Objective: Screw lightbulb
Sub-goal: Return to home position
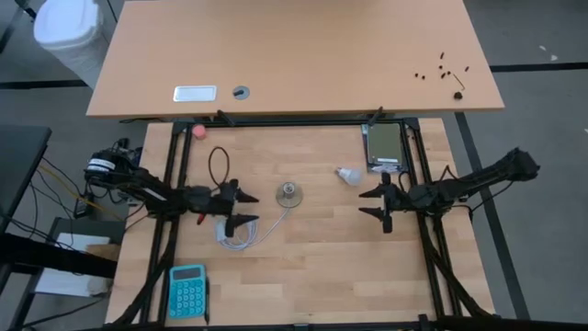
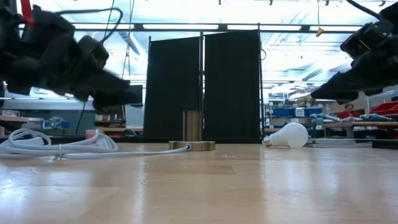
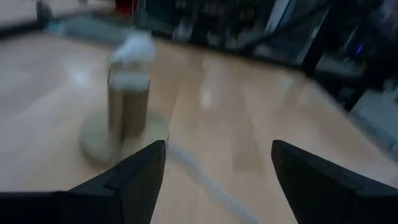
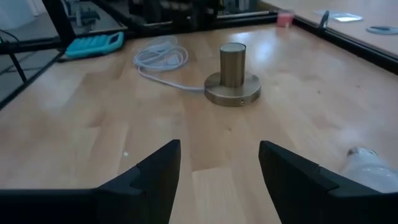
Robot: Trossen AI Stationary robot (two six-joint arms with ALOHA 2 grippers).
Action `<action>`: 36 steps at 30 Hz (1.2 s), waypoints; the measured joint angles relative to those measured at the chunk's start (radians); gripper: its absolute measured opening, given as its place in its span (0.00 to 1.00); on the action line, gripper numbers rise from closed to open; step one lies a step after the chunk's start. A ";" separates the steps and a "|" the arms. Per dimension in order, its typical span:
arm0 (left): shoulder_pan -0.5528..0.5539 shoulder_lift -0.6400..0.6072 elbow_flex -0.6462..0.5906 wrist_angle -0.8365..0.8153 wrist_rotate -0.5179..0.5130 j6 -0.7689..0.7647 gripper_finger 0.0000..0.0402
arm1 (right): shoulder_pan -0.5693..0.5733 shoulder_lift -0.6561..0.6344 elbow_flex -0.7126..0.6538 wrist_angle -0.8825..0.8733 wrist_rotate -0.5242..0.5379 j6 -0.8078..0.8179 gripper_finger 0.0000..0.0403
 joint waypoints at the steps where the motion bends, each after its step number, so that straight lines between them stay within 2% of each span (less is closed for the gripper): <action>1: 0.000 0.000 0.009 0.025 0.000 0.000 0.74 | 0.000 -0.016 0.000 -0.018 0.000 0.000 0.57; 5: 0.000 -0.008 0.013 0.078 0.003 -0.001 0.74 | 0.000 -0.070 0.000 -0.042 0.000 0.000 0.57; 9: 0.011 -0.106 -0.017 0.036 0.004 -0.003 0.74 | 0.000 -0.130 0.000 -0.043 0.000 0.000 0.57; 15: 0.014 -0.295 -0.026 -0.121 0.002 -0.004 0.74 | 0.000 -0.232 0.000 -0.041 0.000 0.000 0.57; 27: 0.014 -0.669 -0.026 -0.286 0.002 -0.004 0.74 | -0.001 -0.423 0.000 -0.042 -0.001 0.000 0.57; 36: 0.014 -0.904 -0.026 -0.575 0.000 -0.005 0.74 | -0.003 -0.422 0.000 -0.040 -0.001 0.000 0.57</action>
